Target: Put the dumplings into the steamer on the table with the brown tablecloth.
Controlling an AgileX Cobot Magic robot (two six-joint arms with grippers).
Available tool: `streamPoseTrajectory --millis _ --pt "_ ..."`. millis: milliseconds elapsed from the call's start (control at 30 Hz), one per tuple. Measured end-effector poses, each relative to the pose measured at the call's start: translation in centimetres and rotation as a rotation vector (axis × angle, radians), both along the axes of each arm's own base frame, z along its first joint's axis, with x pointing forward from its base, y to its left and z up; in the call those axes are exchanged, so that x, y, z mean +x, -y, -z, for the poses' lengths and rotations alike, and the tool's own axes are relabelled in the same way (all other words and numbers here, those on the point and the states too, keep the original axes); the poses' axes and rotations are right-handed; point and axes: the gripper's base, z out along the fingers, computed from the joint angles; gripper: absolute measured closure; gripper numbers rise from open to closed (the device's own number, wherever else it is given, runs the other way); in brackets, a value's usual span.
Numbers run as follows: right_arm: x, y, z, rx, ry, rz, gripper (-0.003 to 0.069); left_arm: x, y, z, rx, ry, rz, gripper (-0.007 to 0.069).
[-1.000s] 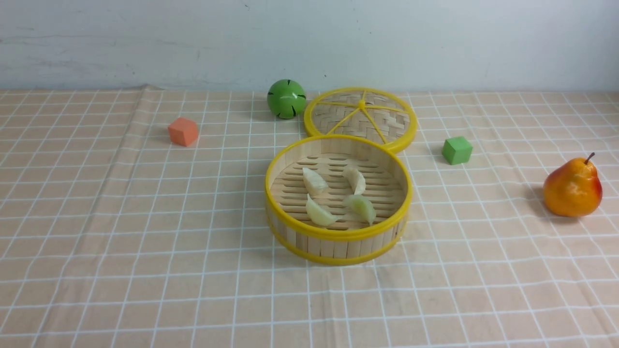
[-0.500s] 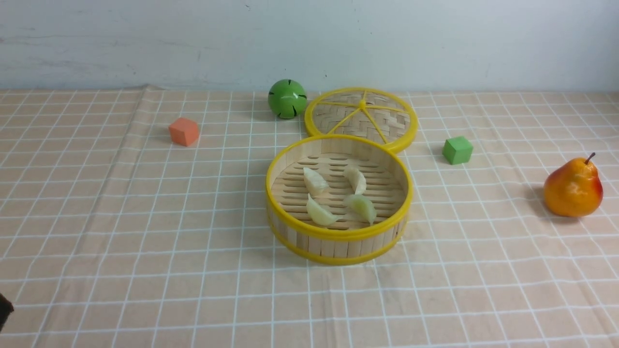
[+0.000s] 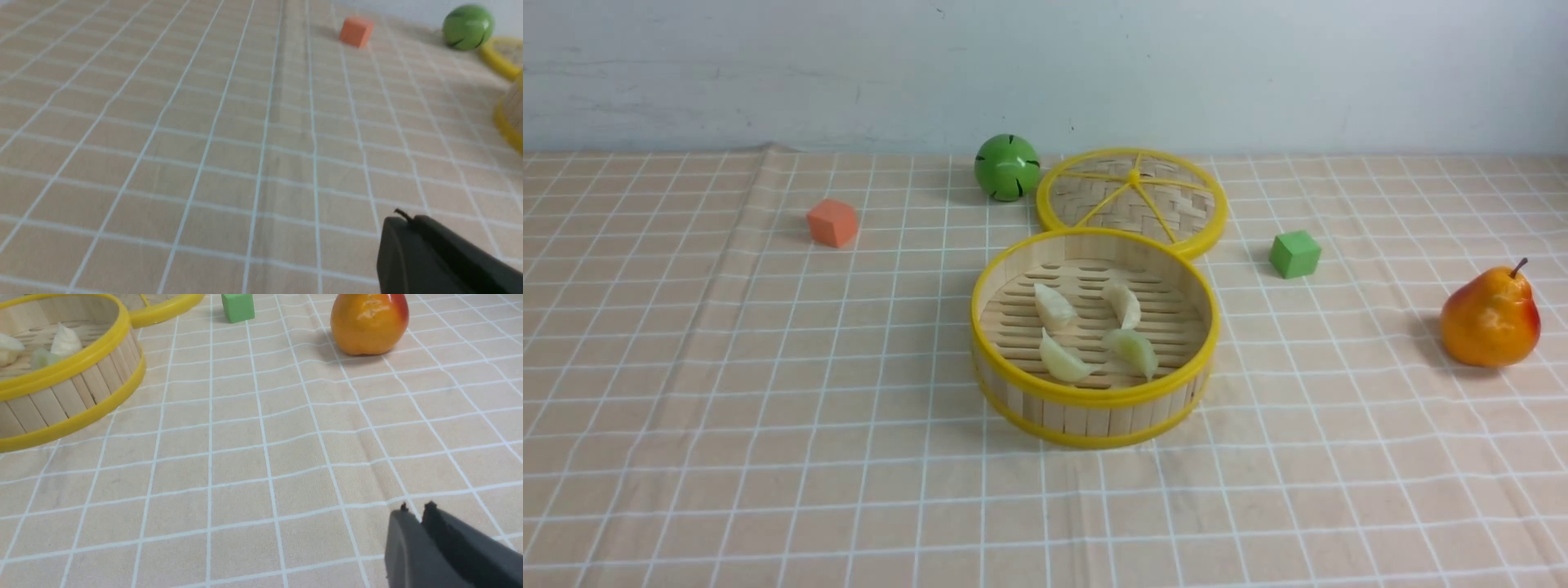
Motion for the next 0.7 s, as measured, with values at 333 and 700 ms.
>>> streamPoseTrajectory --millis 333,700 --pt "0.0 0.0 0.0 0.0 0.0 0.0 0.0586 -0.02 0.06 0.11 0.004 -0.01 0.007 0.0638" --pt "0.0 0.0 0.0 0.0 0.0 0.0 0.0578 -0.01 0.06 0.09 0.003 -0.007 0.008 0.0638"
